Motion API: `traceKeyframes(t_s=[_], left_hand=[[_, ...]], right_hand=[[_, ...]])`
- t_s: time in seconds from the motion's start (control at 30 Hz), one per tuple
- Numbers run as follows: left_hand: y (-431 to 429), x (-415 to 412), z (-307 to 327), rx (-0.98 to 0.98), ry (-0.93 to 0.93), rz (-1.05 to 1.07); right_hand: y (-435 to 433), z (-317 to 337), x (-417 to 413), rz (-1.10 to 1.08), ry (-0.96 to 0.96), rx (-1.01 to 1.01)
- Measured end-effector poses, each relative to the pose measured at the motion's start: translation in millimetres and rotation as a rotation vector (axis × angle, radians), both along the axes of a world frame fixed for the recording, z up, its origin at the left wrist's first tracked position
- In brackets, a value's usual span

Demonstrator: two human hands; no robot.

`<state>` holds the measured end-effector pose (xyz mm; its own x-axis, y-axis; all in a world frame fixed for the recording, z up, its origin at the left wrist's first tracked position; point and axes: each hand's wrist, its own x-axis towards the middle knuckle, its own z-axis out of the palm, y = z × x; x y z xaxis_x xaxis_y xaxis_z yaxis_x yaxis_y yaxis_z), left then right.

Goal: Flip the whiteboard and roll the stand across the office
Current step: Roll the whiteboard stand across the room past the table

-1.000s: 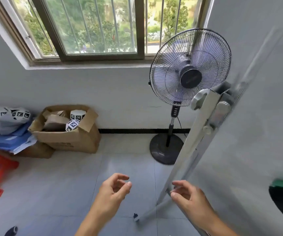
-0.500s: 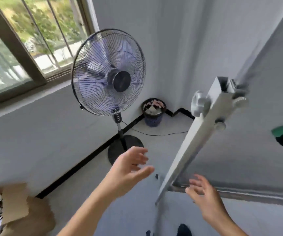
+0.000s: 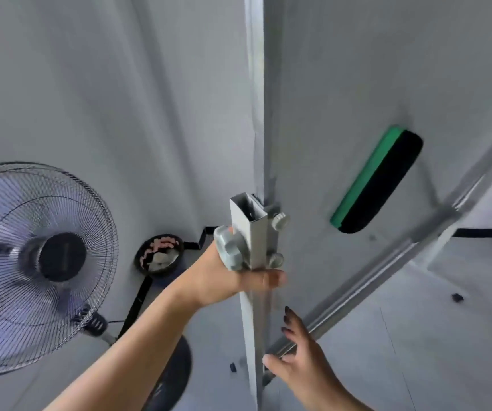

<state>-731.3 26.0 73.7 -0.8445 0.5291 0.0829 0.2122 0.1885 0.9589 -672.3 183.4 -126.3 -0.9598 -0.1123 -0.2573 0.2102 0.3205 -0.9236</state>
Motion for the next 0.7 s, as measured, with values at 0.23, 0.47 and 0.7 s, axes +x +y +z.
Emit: traceKeyframes(t_s=[0.23,0.47,0.7], left_hand=[[0,-36,-8,-0.063,0.044,-0.279],[18,-69,-13,-0.062,0.109,-0.477],[72,-89,-18,-0.026,0.104,-0.526]], right_hand=[[-33,19,-5,-0.210,0.075,0.080],[-83,21,-27,-0.703,0.044,0.001],[-55,33,-36,-0.902,-0.005,0.066]])
